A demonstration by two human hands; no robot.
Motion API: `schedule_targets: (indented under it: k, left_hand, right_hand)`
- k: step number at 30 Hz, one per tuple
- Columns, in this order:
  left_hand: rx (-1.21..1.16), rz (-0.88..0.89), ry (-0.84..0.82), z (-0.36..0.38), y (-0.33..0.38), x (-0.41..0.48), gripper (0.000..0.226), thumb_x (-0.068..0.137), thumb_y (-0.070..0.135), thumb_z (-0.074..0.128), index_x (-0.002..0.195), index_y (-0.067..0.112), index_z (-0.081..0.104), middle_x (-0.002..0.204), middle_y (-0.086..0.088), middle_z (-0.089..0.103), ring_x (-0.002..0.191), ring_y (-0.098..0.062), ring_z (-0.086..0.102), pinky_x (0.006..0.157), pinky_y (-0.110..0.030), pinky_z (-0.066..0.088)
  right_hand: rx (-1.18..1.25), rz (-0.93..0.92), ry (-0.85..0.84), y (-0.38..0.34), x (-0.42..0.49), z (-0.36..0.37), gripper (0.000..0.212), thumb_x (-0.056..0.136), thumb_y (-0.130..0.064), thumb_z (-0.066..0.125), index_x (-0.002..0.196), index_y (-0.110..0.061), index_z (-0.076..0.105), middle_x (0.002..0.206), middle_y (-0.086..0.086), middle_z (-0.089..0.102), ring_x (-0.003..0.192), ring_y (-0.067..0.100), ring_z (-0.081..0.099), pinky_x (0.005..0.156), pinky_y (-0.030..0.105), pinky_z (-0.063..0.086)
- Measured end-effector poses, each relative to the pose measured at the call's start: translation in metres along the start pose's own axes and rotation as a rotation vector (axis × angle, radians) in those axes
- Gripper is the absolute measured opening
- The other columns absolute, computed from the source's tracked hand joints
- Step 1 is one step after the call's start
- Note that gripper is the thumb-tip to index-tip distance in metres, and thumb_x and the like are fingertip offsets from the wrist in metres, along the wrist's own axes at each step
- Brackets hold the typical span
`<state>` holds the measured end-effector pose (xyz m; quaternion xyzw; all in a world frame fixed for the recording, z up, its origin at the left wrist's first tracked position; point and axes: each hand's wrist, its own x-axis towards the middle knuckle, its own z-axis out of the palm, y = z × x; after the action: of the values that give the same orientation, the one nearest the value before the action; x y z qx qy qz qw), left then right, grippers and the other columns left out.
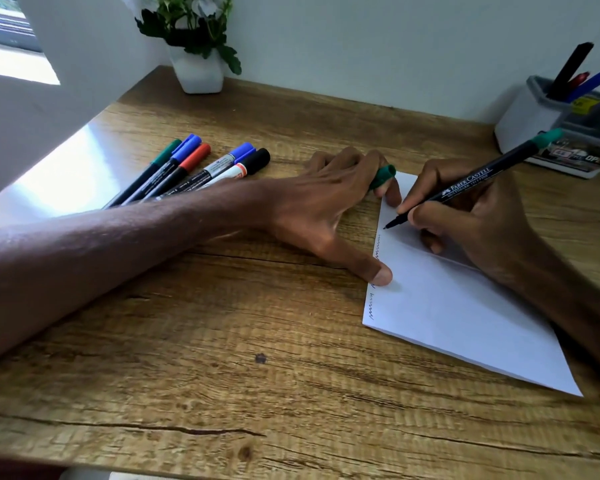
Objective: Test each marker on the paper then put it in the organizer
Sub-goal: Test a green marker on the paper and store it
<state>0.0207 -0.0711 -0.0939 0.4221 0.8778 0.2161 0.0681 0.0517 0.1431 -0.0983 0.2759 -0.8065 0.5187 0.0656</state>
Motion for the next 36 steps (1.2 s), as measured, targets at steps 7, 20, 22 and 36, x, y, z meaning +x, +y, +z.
schedule_targets:
  k: [7, 20, 22, 36]
  left_hand:
    - [0.008, -0.016, 0.011, 0.0008, -0.0006, -0.0023, 0.074, 0.071, 0.071, 0.073, 0.115, 0.033, 0.027, 0.102, 0.038, 0.024, 0.101, 0.029, 0.019, 0.088, 0.003, 0.015]
    - [-0.002, -0.016, -0.004, -0.0006, -0.0024, 0.0000, 0.076, 0.067, 0.075, 0.068, 0.114, 0.032, 0.026, 0.102, 0.039, 0.023, 0.096, 0.042, 0.004, 0.087, 0.003, 0.016]
    - [0.004, -0.012, -0.003, -0.0009, 0.0000, -0.0005, 0.076, 0.066, 0.075, 0.067, 0.114, 0.033, 0.026, 0.102, 0.038, 0.024, 0.099, 0.038, 0.010, 0.087, 0.000, 0.017]
    - [0.024, 0.005, -0.004, 0.0006, -0.0010, -0.0016, 0.087, 0.069, 0.072, 0.073, 0.128, 0.021, 0.035, 0.107, 0.025, 0.031, 0.093, -0.002, 0.023, 0.087, -0.008, 0.020]
  right_hand:
    - [-0.088, -0.016, 0.000, 0.0015, 0.0002, 0.0010, 0.004, 0.077, 0.006, 0.066, 0.074, 0.007, 0.069, 0.057, 0.005, 0.060, 0.035, 0.016, 0.049, 0.040, 0.022, 0.041]
    - [-0.107, 0.009, 0.037, 0.0046, 0.0006, 0.0010, 0.012, 0.083, 0.017, 0.068, 0.077, 0.007, 0.070, 0.059, 0.006, 0.062, 0.034, 0.020, 0.049, 0.039, 0.022, 0.040]
    - [-0.109, 0.012, 0.042, 0.0045, 0.0004, 0.0010, 0.011, 0.083, 0.016, 0.068, 0.077, 0.006, 0.070, 0.059, 0.004, 0.063, 0.034, 0.018, 0.049, 0.039, 0.022, 0.041]
    - [-0.113, 0.036, 0.076, 0.0064, 0.0023, 0.0011, 0.008, 0.083, -0.001, 0.070, 0.078, 0.004, 0.070, 0.060, 0.001, 0.066, 0.033, 0.021, 0.051, 0.037, 0.025, 0.042]
